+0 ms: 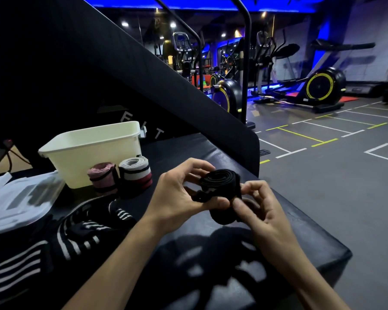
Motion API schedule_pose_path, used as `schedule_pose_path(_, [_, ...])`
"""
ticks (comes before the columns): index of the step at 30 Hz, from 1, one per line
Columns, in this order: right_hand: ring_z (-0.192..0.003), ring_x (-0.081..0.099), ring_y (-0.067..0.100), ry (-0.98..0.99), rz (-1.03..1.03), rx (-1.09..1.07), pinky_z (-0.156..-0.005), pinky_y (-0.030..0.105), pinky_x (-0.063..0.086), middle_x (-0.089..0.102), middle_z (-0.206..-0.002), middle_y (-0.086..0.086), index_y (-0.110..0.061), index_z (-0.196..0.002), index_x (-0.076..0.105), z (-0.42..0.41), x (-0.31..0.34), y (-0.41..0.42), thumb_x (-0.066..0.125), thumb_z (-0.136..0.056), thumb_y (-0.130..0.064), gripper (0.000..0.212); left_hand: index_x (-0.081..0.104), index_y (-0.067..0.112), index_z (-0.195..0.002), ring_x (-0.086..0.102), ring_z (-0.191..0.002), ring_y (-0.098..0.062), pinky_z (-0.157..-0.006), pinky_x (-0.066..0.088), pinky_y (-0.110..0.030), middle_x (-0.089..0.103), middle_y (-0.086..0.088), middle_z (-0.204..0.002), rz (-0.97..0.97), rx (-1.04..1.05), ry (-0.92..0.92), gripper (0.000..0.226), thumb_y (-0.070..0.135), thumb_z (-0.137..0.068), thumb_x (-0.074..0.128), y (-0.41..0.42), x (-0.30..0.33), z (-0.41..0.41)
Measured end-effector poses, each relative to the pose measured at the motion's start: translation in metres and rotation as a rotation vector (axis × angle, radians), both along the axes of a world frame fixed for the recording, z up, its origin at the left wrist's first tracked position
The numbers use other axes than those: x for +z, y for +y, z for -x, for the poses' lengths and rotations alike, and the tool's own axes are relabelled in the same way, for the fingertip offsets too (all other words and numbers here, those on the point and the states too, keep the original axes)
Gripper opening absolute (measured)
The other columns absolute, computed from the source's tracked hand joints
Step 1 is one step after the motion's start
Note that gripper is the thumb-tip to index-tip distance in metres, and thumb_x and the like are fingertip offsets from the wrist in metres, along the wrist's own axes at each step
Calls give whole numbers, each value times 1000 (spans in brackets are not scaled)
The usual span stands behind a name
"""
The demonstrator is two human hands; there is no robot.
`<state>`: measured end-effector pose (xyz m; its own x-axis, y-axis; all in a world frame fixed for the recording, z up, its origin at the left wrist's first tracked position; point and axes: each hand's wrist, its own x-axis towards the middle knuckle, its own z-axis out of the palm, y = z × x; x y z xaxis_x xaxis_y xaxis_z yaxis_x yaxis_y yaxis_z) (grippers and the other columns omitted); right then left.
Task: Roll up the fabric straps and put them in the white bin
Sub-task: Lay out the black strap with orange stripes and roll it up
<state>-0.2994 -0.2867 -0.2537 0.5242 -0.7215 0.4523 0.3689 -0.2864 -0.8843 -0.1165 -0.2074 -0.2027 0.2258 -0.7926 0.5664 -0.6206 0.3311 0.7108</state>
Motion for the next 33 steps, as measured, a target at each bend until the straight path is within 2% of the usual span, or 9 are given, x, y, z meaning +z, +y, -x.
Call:
schedule_pose_path(4, [-95,72,15,112,124,-25,-87,34,59,67,-104,-6,-33,-104,51,0,-1,3,78,-77,-30,39,69,31,-109,72,-97,-14,-81,59,-31,75,11,-101,21,58,-48,63,51,-56,96,0,-1,2])
schedule_pose_path(9, [-82,71,16,306,207,-118,-73,40,58,70,-87,-2,-18,-95,48,2,-5,0,85,-78,-30,42,72,27,-112,68,-98,-16,-73,60,-32,69,9,-106,17,-28,-265,55,39,-64,96,-4,-7,3])
schedule_pose_path(12, [-65,60,13,441,300,-288,-59,33,50,64,-73,-7,-20,-84,44,2,-10,0,85,-73,-36,45,76,26,-119,68,-97,-14,-69,61,-33,66,8,-108,-1,-42,-328,54,41,-69,92,-9,-20,-3])
schedule_pose_path(16, [-64,61,8,505,317,-362,-59,31,50,65,-70,-7,-22,-84,44,1,-12,-1,84,-69,-37,45,70,24,-133,68,-105,-8,-80,60,-29,68,5,-122,9,-51,-396,61,52,-79,79,-11,-31,-5])
schedule_pose_path(21, [-69,63,7,538,318,-390,-61,28,49,66,-73,-8,-24,-86,42,-1,-14,-2,83,-73,-37,45,71,20,-132,60,-104,7,-93,56,-25,69,2,-133,36,4,-514,62,60,-84,67,-10,-32,-5])
schedule_pose_path(25, [-66,60,9,558,309,-372,-59,31,49,64,-72,-5,-23,-88,38,-3,-12,1,81,-75,-40,48,71,21,-131,63,-108,4,-97,55,-25,68,2,-134,16,-9,-468,61,60,-84,68,-9,-34,-5])
schedule_pose_path(28, [-62,58,9,560,287,-375,-56,30,46,61,-69,-5,-23,-86,35,-4,-10,3,81,-73,-39,50,72,20,-130,66,-108,1,-90,56,-23,70,6,-127,27,-18,-407,58,57,-85,72,-11,-36,-1])
schedule_pose_path(30, [-61,57,9,517,281,-381,-57,32,48,61,-69,-7,-23,-86,37,-3,-7,5,83,-71,-38,51,74,21,-126,68,-104,-4,-83,57,-21,71,8,-119,44,-5,-323,54,52,-83,78,-12,-35,4])
schedule_pose_path(33, [-67,61,6,378,257,-362,-58,23,47,62,-76,-10,-22,-90,41,4,-1,7,87,-73,-35,51,78,24,-117,72,-99,-14,-80,56,-24,74,8,-106,86,27,-132,47,46,-77,86,-13,-31,12])
